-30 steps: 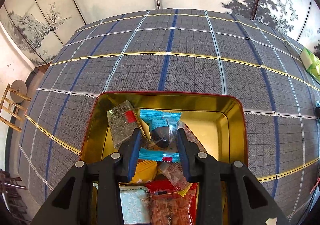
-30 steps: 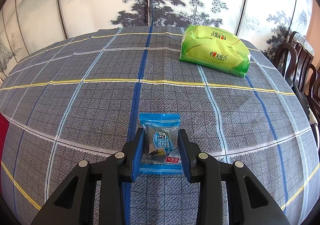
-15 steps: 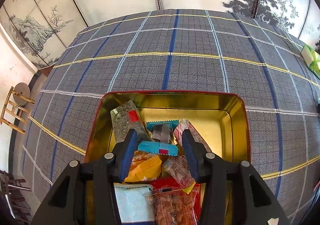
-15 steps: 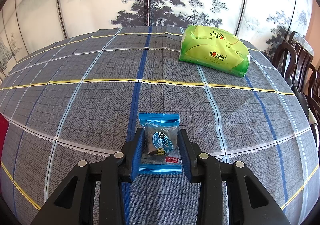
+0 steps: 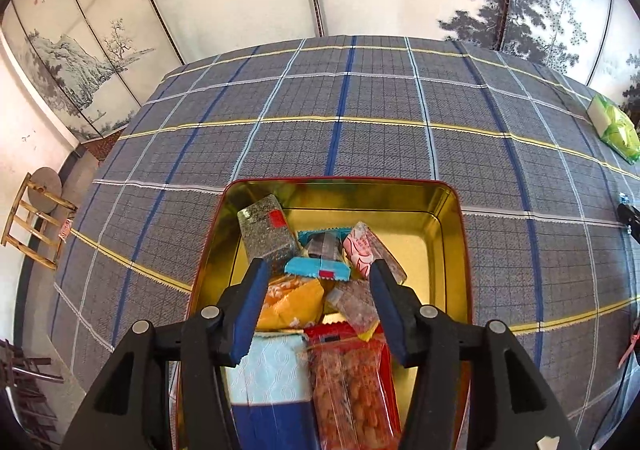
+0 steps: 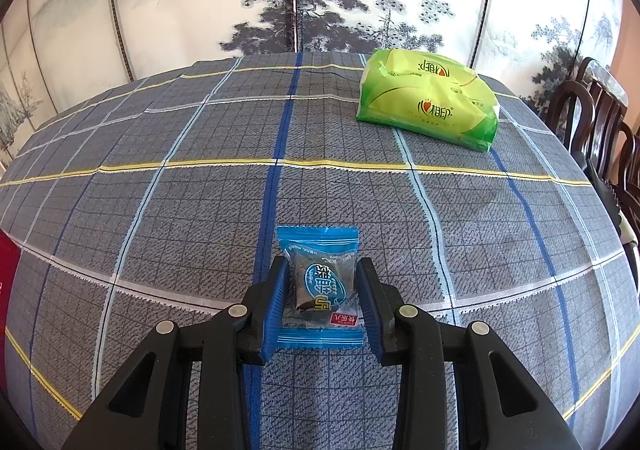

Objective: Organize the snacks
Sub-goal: 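Carry the blue-wrapped candy into the gold tin with the right gripper and release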

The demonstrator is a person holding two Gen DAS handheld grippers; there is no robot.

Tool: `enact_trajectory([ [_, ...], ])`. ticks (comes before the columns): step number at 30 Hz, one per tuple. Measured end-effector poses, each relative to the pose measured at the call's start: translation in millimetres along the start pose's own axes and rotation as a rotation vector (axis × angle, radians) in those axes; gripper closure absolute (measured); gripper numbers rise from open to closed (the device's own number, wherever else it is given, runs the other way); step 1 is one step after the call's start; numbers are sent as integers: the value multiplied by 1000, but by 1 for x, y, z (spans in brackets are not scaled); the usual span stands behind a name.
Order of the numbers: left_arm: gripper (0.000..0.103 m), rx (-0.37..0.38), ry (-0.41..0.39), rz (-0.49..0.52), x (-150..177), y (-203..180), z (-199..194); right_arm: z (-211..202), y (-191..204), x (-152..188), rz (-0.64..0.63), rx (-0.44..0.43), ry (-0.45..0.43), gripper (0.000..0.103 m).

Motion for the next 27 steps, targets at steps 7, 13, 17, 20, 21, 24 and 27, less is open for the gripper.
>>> enact_trajectory([
  [7,47,26,-3,-12,15,2,-16,0,-1,1,6,-2,-2,67],
  [13,45,15,10,-20,25,9,-19,0,0,1,-2,2,0,68],
  [17,42,19,20,-45,27,13,-20,-2,0,3,-3,5,5,71],
  [20,42,20,29,-52,30,14,-20,-4,0,4,3,8,10,73],
  [21,42,23,32,-53,31,14,-21,-5,0,4,1,10,13,73],
  [24,39,19,29,-55,33,16,-22,-8,1,4,-5,17,19,74],
  [27,36,17,27,-62,36,19,-24,-15,4,3,-15,20,14,75],
])
Point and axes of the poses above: each gripper's, at about its wrist camera, not at the fingertips, and z roughly the way its jaws point, y to its left, x to its underside, the point moved 7 cm from there along z, roughly the way its jaws point, and after that the axes turned 8 degrees about -z, right-handed, at the moved point
